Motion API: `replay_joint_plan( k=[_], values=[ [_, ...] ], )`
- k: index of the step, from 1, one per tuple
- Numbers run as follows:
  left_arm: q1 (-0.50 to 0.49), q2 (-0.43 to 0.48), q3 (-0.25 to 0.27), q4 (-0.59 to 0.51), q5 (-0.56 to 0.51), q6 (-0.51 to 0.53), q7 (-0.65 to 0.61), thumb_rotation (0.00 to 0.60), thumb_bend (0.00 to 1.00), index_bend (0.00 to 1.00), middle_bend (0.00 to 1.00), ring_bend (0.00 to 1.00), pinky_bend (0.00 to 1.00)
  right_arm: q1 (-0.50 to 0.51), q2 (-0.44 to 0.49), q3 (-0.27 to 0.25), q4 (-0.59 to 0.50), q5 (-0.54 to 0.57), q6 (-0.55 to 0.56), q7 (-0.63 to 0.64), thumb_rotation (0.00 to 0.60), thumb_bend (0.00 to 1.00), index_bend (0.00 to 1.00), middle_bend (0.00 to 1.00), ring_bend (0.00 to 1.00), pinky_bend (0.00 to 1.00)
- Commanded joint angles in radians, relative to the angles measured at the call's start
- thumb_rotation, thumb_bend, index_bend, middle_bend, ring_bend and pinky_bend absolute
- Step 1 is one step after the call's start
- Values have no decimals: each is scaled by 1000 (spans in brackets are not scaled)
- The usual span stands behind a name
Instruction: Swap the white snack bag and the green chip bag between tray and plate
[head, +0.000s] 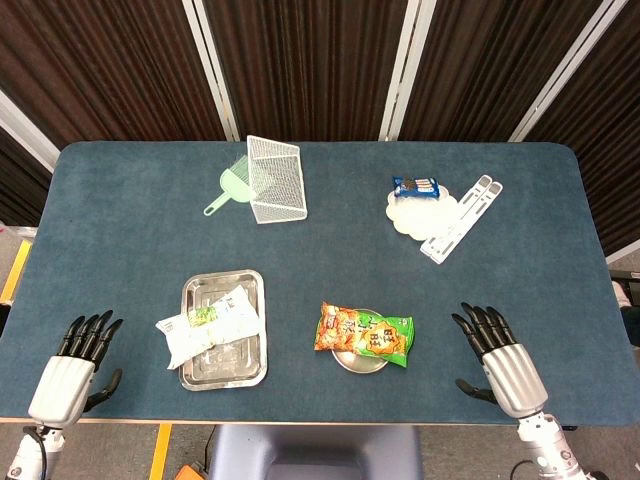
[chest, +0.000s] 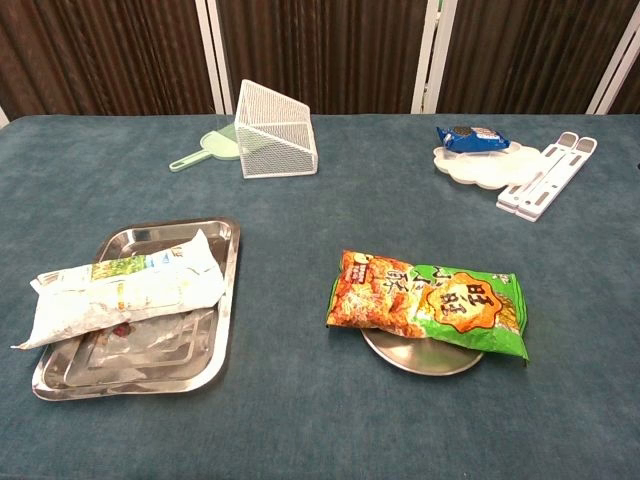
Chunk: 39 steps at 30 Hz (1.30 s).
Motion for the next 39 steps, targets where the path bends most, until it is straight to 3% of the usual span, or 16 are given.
replay_joint_plan(
  k=[1, 10, 13, 21, 33, 36, 39],
  values=[
    [-13, -12, 1, 5, -21, -42, -24, 600, 410, 0, 0, 0, 24, -2, 5, 0, -7, -1, 5, 5, 600, 135, 0, 0, 0, 0],
    [-83, -83, -17, 32, -40, -146, -131, 600, 354, 0, 0, 0, 66, -9, 19, -6, -18, -16, 23, 15, 600, 135, 0, 0, 0, 0],
    [-169, -140, -39, -32, 22, -182, -263, 600, 355, 0, 0, 0, 115, 0, 41, -27, -27, -36, 2, 33, 600, 135, 0, 0, 0, 0],
    [-289, -234, -125, -8, -165, -433, -117, 600, 359, 0, 0, 0, 93, 8, 63, -49, -42, -45, -35, 32, 600, 135, 0, 0, 0, 0],
    [-347, -287, -151, 3, -315, -537, 64, 600, 357, 0, 0, 0, 124, 9, 81, -50, -61, -42, -43, 31, 600, 135, 0, 0, 0, 0],
    [-351, -294, -153, 18, -356, -542, 144, 600, 357, 0, 0, 1, 229, 8, 87, -47, -65, -39, -35, 40, 600, 136, 0, 0, 0, 0],
    [-350, -312, -160, 33, -353, -507, 148, 600, 354, 17, 58, 165, 506, 7, 91, -43, -66, -34, -33, 47, 600, 136, 0, 0, 0, 0]
  ],
)
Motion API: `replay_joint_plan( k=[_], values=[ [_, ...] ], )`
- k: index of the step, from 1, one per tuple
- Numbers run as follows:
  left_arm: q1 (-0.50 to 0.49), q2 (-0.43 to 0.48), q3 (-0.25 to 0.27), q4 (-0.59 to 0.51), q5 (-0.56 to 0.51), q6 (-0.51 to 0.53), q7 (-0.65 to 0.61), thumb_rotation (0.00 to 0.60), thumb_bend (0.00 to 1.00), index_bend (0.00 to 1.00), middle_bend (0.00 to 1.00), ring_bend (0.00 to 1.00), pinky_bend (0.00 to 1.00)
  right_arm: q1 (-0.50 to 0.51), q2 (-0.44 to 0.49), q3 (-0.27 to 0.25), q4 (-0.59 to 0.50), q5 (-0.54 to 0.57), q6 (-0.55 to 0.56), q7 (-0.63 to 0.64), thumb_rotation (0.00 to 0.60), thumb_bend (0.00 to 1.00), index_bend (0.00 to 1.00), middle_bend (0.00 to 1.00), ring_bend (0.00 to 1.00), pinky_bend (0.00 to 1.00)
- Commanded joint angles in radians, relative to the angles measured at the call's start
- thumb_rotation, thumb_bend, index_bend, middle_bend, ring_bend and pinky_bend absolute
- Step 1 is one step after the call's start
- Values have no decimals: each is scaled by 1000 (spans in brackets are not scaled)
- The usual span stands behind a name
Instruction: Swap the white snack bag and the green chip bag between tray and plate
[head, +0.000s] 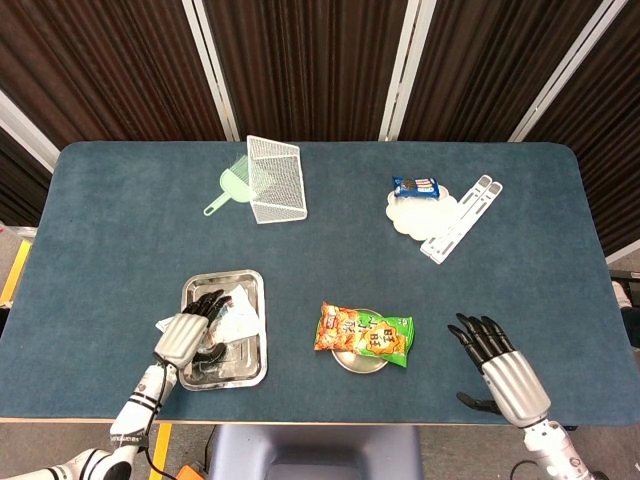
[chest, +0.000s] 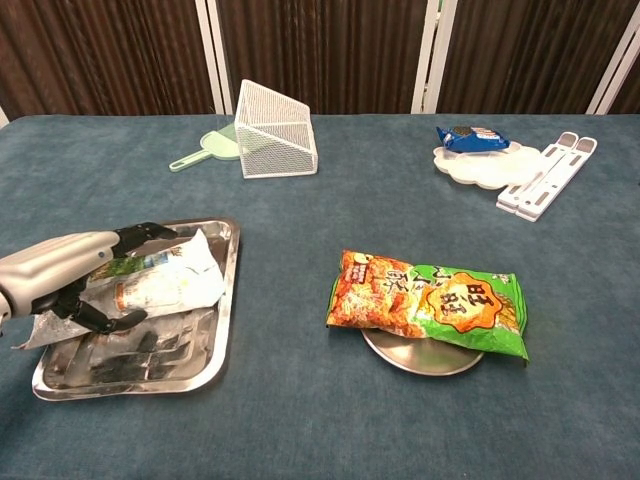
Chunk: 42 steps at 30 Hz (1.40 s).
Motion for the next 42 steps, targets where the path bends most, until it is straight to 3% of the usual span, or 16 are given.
replay_joint_plan(
  k=[1, 4, 9, 18, 23, 27, 30, 31, 33, 35, 37, 39, 42],
  values=[
    [-4, -34, -13, 36, -8, 36, -5, 600, 352, 71, 137, 266, 621, 1, 3, 1, -2, 5, -6, 5, 600, 136, 0, 0, 0, 0],
    [-15, -56, -16, 85, 15, 49, -52, 600, 355, 306, 409, 515, 842, 3, 6, -1, -5, 2, -7, 17, 600, 136, 0, 0, 0, 0],
    [-54, -77, -26, 174, 89, 80, -152, 600, 381, 495, 584, 644, 955, -4, 8, 1, -11, 3, 4, 15, 600, 135, 0, 0, 0, 0],
    [-245, -165, -141, 333, 132, 43, -229, 600, 382, 527, 605, 657, 965, -3, 22, 21, -20, 41, 1, 48, 600, 135, 0, 0, 0, 0],
    [-451, -302, -215, 574, 139, -46, -303, 600, 384, 526, 603, 657, 964, 19, 20, 33, -16, 84, -57, 68, 600, 136, 0, 0, 0, 0],
    [-642, -433, -235, 851, 163, -112, -441, 600, 385, 526, 599, 654, 956, 51, 16, 25, -9, 106, -140, 75, 600, 135, 0, 0, 0, 0],
    [-732, -507, -227, 992, 170, -147, -528, 600, 385, 513, 584, 642, 940, 65, 20, 35, -7, 132, -166, 92, 600, 135, 0, 0, 0, 0],
    [-760, -536, -217, 1044, 175, -160, -561, 600, 385, 497, 566, 618, 906, 68, 22, 41, -6, 144, -172, 101, 600, 135, 0, 0, 0, 0],
    [-789, -570, -197, 1108, 182, -188, -606, 600, 383, 414, 473, 516, 734, 72, 24, 48, -2, 158, -179, 113, 600, 135, 0, 0, 0, 0],
    [-810, -595, -169, 1161, 192, -224, -644, 600, 369, 209, 258, 298, 377, 77, 25, 50, 4, 164, -187, 125, 600, 135, 0, 0, 0, 0],
    [-822, -611, -153, 1198, 196, -226, -666, 600, 360, 40, 73, 97, 112, 84, 22, 50, 14, 174, -205, 129, 600, 135, 0, 0, 0, 0],
    [-830, -622, -150, 1211, 190, -211, -687, 600, 359, 0, 7, 14, 36, 91, 20, 48, 17, 183, -225, 129, 600, 135, 0, 0, 0, 0],
    [-843, -634, -158, 1218, 169, -181, -722, 600, 358, 0, 0, 0, 8, 94, 21, 43, 12, 177, -230, 128, 600, 136, 0, 0, 0, 0]
  ],
)
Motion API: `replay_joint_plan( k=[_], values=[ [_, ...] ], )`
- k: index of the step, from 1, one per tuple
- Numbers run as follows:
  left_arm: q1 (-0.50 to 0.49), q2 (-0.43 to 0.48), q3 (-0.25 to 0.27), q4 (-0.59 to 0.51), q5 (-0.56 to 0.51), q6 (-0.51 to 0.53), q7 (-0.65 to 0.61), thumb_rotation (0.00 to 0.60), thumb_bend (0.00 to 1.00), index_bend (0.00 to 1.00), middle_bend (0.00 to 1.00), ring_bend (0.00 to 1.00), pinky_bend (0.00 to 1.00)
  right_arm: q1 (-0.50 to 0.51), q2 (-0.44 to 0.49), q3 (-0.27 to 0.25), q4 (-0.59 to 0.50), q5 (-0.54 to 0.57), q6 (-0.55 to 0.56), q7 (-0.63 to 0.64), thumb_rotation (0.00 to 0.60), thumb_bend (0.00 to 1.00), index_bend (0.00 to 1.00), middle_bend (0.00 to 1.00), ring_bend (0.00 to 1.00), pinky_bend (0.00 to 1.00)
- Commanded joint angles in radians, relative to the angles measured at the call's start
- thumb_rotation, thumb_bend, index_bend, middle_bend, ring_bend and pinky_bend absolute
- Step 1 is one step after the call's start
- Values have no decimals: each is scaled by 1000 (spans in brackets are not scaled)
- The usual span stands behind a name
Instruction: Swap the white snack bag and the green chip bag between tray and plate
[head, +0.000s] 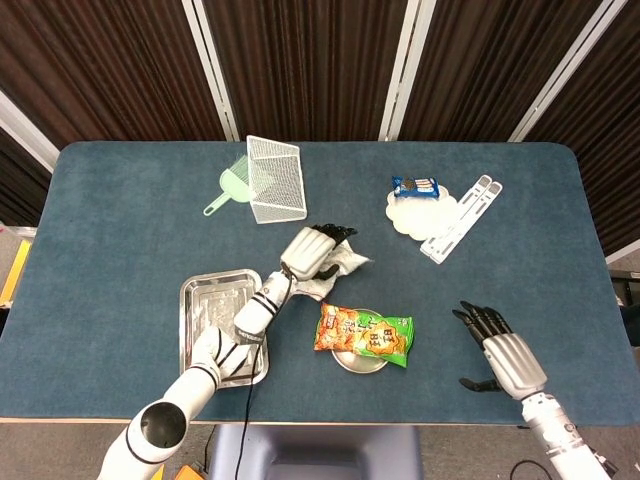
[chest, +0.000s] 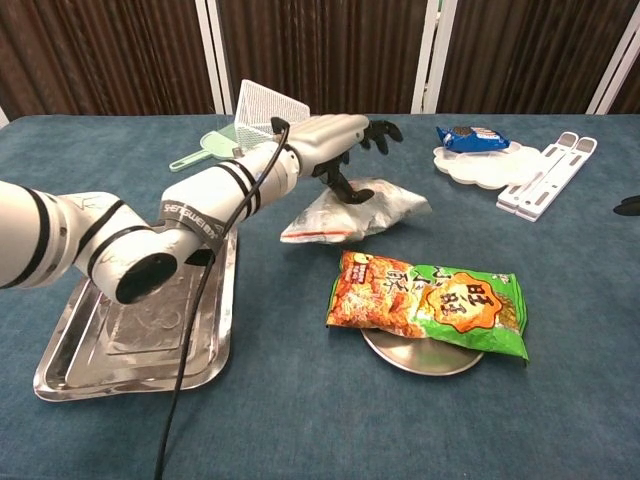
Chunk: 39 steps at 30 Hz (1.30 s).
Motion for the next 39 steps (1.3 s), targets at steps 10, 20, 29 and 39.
replay_joint_plan(
  k=[10, 20, 29, 39],
  values=[
    [100, 75, 36, -105, -38, 167, 15, 600, 351, 0, 0, 0, 3, -31, -53, 1, 14, -69, 122, 35, 600, 145, 0, 0, 0, 0],
    [585, 669, 278, -1049, -13, 442, 542, 600, 351, 0, 0, 0, 12, -22, -174, 19, 33, -39, 83, -110, 600, 194, 0, 31, 0, 0],
    [859, 850, 427, -1415, -21, 653, 767, 600, 348, 0, 0, 0, 16, 89, -282, 119, -69, 118, -99, -327, 600, 223, 24, 95, 0, 1],
    [946, 878, 431, -1330, -32, 645, 647, 600, 350, 0, 0, 0, 0, 186, -410, 183, -72, 362, -208, -612, 600, 282, 114, 139, 0, 45]
  ],
)
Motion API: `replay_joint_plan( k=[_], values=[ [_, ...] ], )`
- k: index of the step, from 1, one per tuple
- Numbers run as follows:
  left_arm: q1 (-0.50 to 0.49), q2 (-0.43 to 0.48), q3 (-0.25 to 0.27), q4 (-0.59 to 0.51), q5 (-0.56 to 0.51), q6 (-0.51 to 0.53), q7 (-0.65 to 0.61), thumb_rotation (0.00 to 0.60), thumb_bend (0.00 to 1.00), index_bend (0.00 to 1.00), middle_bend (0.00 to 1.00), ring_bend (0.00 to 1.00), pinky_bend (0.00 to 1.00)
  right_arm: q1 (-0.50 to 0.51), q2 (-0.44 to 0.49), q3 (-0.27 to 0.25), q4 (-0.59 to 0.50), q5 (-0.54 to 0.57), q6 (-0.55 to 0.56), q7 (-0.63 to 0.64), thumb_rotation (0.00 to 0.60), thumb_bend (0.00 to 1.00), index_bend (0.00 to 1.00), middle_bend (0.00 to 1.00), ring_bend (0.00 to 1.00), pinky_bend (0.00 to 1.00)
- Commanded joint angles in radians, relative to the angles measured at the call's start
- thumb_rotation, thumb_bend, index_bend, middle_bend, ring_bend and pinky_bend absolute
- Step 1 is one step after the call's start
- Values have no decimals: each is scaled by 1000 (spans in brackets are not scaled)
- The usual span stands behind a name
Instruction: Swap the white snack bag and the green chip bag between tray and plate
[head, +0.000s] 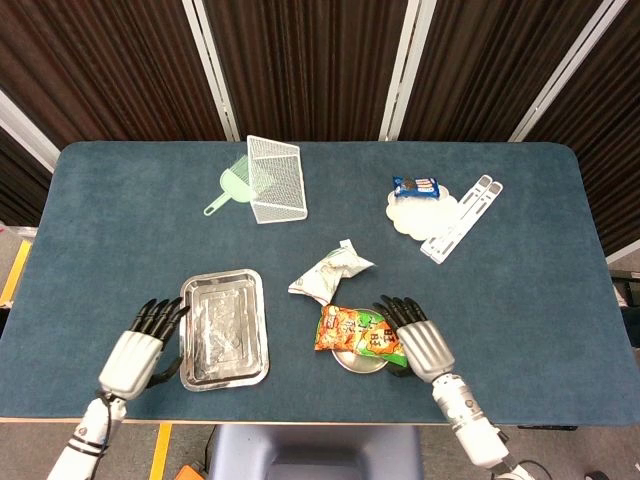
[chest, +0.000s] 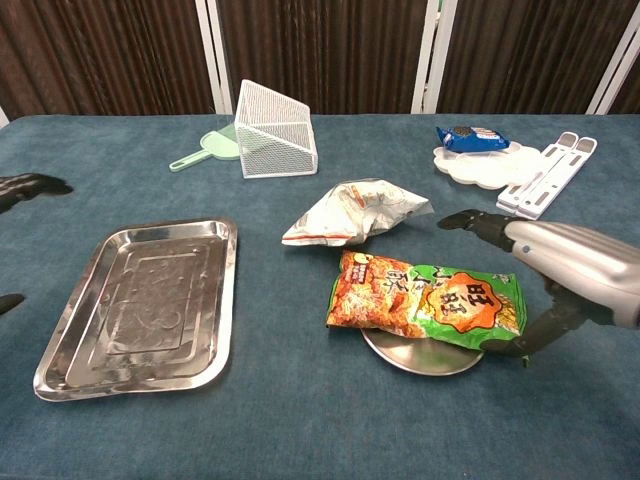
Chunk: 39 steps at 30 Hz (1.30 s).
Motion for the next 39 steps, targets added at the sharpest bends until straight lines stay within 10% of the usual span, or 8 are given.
replay_joint_plan(
  k=[1, 14, 22, 30, 39],
  values=[
    [36, 26, 4, 53, -25, -11, -56, 600, 349, 0, 0, 0, 0, 57, -81, 42, 14, 128, -45, -123, 600, 285, 128, 149, 0, 51],
    [70, 26, -31, 139, 17, -25, -168, 600, 352, 0, 0, 0, 0, 119, -164, 76, 66, 283, -21, -235, 600, 376, 517, 429, 308, 345],
    [84, 36, -60, 156, 19, -30, -206, 600, 352, 0, 0, 0, 0, 119, -155, 47, 9, 200, 67, -245, 600, 441, 730, 626, 531, 559],
    [91, 39, -83, 164, 16, -46, -214, 600, 351, 0, 0, 0, 0, 106, -113, -21, -147, 27, 128, -213, 600, 446, 752, 645, 551, 572],
    [97, 44, -94, 159, 21, -54, -212, 600, 350, 0, 0, 0, 0, 167, -229, 2, -103, 77, 52, -280, 600, 445, 729, 645, 545, 558]
  ],
)
